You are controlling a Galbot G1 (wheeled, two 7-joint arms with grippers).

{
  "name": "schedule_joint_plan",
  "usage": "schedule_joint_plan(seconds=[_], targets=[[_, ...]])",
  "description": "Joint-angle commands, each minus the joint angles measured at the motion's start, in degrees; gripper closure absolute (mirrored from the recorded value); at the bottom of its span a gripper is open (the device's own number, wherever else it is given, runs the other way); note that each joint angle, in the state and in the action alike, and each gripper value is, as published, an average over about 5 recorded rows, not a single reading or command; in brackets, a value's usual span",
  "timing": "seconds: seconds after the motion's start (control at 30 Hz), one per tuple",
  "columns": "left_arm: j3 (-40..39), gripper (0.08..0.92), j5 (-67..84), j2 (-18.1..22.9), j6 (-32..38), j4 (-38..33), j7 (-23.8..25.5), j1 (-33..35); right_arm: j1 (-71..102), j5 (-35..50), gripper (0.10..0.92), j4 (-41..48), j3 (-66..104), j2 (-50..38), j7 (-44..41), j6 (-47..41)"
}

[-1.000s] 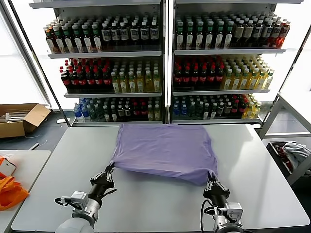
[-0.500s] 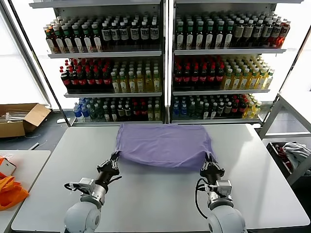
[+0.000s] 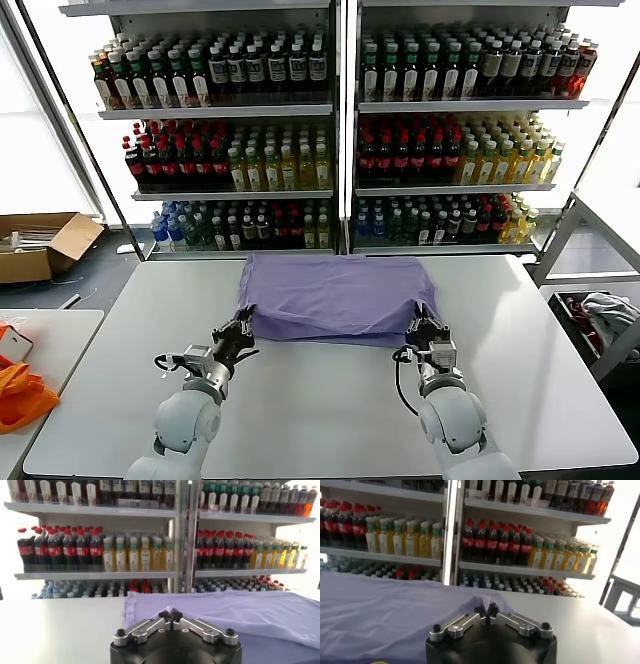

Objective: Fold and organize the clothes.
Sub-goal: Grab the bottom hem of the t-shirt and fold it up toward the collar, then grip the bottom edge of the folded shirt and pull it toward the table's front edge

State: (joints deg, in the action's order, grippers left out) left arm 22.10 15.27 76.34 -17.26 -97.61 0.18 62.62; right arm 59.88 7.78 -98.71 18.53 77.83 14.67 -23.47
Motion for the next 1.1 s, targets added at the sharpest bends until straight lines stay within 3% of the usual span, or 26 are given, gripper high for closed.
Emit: schedule_joint_plan(seconds=[0.03, 0.17, 0.27, 0.67, 0.97, 1.1], targets=[[-0.5, 0.912, -0.2, -0.1, -0.6, 3.0, -0.1, -2.0, -2.5, 0.0, 0.771, 3.5, -0.3, -0.4, -0.2, -0.7], [-0.8, 0.904, -0.3, -0.2, -1.5, 2.4, -0.4, -2.5, -4.1, 2.1, 0.658, 3.8, 0.0, 0.3, 0.3, -0.8], [-0.8, 0.847, -0.4, 0.0, -1.5, 2.3, -1.0, -3.0, -4.8, 4.3, 0.571, 3.4, 0.2, 1.0, 1.7, -0.9], [0.3, 0.501, -3.6, -0.4, -5.4, -3.8, -3.0, 1.6, 0.5, 7.9, 0.238, -4.2, 2.1, 0.9, 6.2, -1.7], [2.6, 0.243, -8.0, -0.9, -7.7, -9.4, -3.1, 7.7, 9.7, 8.1, 0.203, -12.0, 4.0, -1.4, 6.4, -3.5], [3.7, 0.186, -7.7, -1.6, -8.0, -12.6, -2.9, 10.6, 11.8, 8.2, 0.202, -14.6, 4.0, -2.3, 6.9, -4.4]])
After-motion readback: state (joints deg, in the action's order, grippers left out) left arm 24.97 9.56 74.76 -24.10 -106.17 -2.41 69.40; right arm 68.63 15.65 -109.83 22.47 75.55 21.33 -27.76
